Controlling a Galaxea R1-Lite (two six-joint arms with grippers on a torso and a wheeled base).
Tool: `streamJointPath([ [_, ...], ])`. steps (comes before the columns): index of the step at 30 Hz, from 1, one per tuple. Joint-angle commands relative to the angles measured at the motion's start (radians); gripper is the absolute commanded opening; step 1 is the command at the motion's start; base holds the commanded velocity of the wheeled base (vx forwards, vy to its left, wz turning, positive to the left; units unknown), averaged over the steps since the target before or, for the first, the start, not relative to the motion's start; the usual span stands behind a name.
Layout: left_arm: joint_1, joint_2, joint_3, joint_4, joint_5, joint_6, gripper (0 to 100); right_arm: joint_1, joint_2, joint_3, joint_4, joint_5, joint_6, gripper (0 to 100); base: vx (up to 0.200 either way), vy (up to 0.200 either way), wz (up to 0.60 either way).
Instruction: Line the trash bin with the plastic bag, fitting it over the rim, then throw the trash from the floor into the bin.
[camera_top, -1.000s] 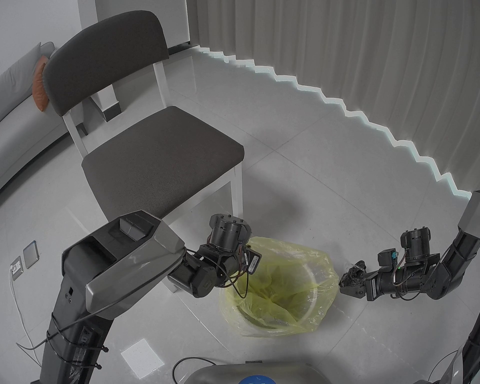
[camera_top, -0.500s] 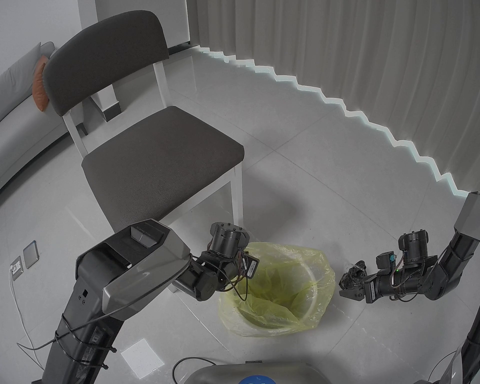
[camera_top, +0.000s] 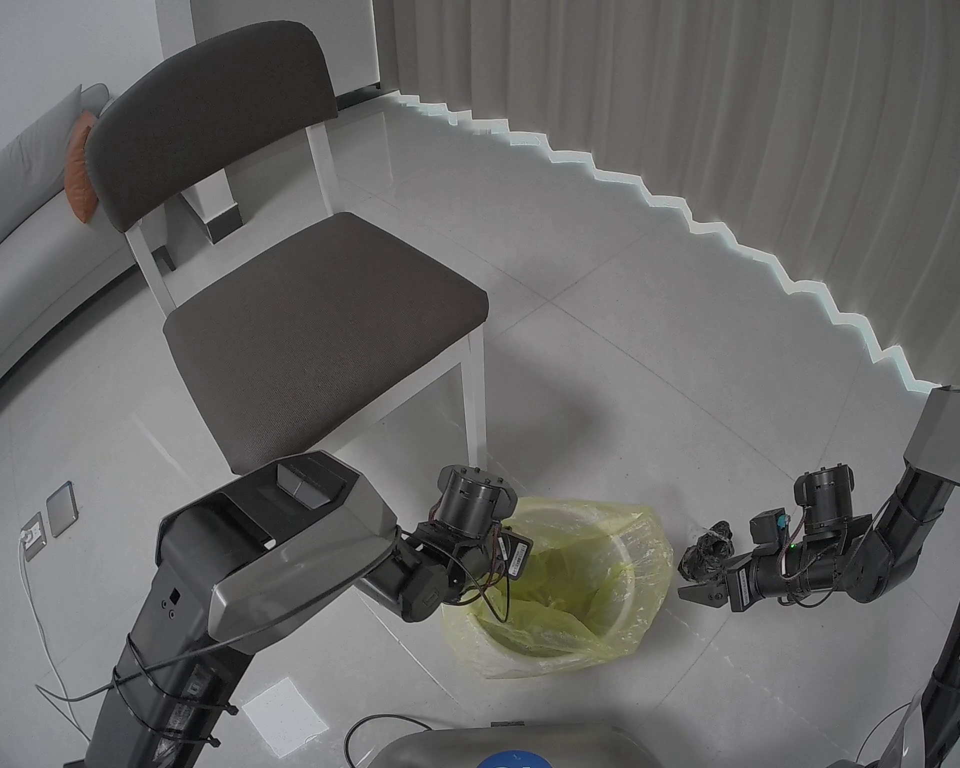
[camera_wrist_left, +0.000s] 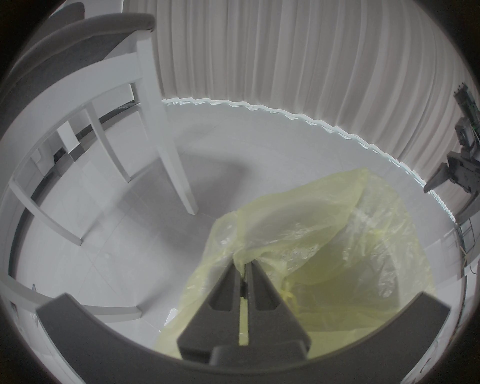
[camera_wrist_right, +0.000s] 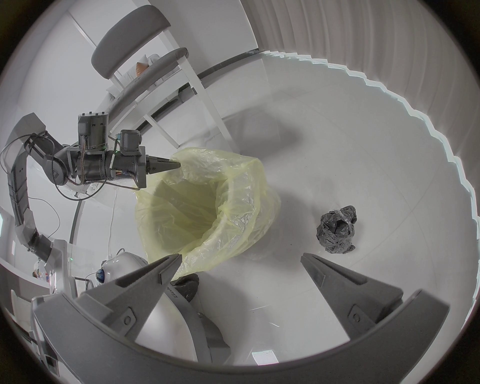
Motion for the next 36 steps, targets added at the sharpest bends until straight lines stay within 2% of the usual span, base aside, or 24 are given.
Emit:
streamJointPath([
  [1, 0.034, -0.005, 0.012, -0.002, 0.003, -0.007, 0, 0.002, 0.006, 0.001, 0.000, 0.000, 0.000, 100, 0.000, 0.000, 0.00],
  [6, 0.036, -0.036, 0.041, -0.002, 0.001, -0.047, 0, 0.005, 0.011, 0.001, 0.000, 0.000, 0.000, 100, 0.000, 0.000, 0.00],
  [17, 0.025, -0.039, 0.062, -0.010, -0.004, -0.050, 0, 0.009, 0.020, 0.002, -0.002, 0.000, -0.002, 100, 0.000, 0.000, 0.00],
  [18, 0.025, -0.043, 0.061, -0.010, -0.004, -0.050, 100, 0.009, 0.020, 0.001, -0.002, 0.000, -0.002, 100, 0.000, 0.000, 0.00],
  [27, 0.033, -0.103, 0.087, -0.010, -0.001, -0.059, 100, 0.009, 0.041, -0.010, -0.005, 0.000, 0.000, 100, 0.000, 0.000, 0.00],
  [36, 0.041, -0.230, 0.245, -0.017, 0.006, -0.073, 100, 0.013, 0.103, -0.046, -0.016, -0.011, 0.006, 100, 0.000, 0.000, 0.00],
])
